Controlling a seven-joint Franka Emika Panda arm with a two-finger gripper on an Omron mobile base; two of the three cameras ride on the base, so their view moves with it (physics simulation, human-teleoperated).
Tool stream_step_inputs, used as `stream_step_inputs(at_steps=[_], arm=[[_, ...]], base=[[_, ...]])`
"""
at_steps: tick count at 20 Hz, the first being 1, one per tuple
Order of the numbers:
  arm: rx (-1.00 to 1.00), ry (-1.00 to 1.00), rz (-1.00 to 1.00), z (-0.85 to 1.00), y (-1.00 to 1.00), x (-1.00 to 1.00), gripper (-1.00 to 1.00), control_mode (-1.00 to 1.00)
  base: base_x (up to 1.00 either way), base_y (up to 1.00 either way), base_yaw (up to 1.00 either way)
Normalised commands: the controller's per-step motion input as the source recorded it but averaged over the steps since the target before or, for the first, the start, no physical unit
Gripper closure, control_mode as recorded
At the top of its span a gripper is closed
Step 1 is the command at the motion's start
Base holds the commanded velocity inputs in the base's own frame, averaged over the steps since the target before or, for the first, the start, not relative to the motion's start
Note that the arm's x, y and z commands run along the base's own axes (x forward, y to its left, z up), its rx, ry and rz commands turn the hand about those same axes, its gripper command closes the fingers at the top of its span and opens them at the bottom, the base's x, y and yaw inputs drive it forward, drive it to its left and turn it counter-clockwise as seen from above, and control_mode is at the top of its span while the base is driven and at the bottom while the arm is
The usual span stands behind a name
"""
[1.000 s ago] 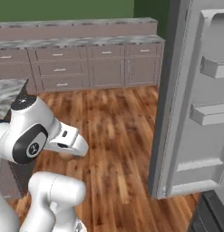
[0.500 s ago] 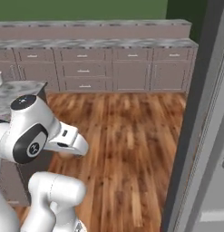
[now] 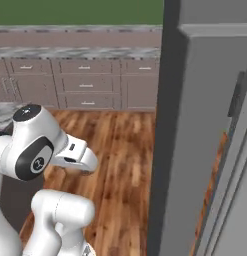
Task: Place the cold items (mango and onion) from the fridge in one tupperware on the dining counter. Place the warm items (hot dog and kebab skewer) in the stove area in another tupperware.
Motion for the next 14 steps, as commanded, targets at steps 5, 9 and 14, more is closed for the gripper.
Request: stream_step_inputs(at_steps=[5,9,14], arm=[[0.00,0.00,0.00,0.00,0.00,0.00,1.00,1.00],[0.00,0.00,0.00,0.00,0.00,0.00,1.00,1.00],[0.00,0.00,0.00,0.00,0.00,0.00,1.00,1.00]], base=[[1.00,-0.16,0.29],[1.00,0.00,0.38],[1.00,0.00,0.41]])
